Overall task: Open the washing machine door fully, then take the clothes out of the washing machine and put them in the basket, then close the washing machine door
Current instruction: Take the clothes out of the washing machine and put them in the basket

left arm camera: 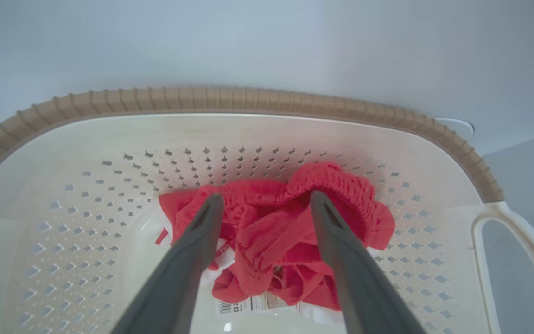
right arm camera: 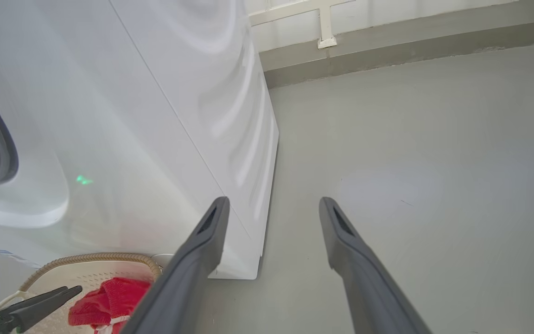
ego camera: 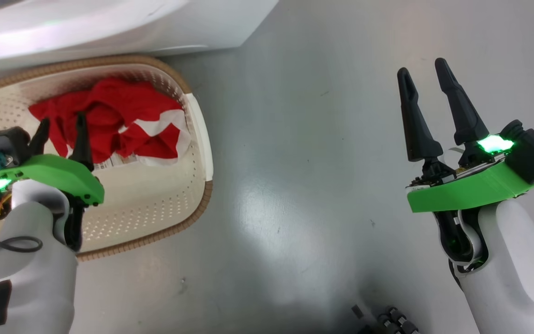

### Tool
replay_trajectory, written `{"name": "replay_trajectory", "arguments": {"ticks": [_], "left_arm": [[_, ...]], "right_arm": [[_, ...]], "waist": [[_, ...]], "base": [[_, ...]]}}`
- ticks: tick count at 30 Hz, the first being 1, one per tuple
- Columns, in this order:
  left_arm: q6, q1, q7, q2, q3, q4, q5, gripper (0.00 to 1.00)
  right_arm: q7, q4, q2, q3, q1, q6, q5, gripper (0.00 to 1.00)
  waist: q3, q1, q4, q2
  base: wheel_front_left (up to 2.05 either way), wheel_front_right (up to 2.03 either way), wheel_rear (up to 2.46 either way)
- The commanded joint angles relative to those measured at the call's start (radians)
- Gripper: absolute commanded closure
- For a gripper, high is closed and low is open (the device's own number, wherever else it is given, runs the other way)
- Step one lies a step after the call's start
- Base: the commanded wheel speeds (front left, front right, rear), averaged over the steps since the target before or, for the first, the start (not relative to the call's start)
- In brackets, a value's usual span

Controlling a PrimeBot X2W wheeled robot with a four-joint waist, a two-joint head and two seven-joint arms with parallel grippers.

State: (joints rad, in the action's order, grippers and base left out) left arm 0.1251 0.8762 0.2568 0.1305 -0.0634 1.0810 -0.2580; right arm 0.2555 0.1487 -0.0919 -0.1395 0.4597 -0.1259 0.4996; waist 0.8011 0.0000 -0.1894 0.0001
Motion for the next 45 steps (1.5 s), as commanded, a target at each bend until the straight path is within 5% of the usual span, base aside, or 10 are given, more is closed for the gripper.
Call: {"name": "replay_trajectory", "arguments": {"ticks": [1, 45], "left_arm": [[0.006, -0.062, 0.005, 0.025, -0.018, -0.027, -0.009, 0.00], [0.006, -0.481, 0.005, -0.041, -0.047, -0.574, 0.020, 0.00]], "right_arm": [[0.006, -0.017, -0.007, -0.011, -0.033, -0.005, -0.002, 0.00], [0.006, 0.046, -0.085, 0.000, -0.225, -0.005, -0.010, 0.00]], "waist": [[-0.023, 0.0000, 0.009, -0.0001], [-0.484, 0.0000, 0.101, -0.0001]], "base": [[0.00, 0.00, 0.00], [0.00, 0.00, 0.00]]}}
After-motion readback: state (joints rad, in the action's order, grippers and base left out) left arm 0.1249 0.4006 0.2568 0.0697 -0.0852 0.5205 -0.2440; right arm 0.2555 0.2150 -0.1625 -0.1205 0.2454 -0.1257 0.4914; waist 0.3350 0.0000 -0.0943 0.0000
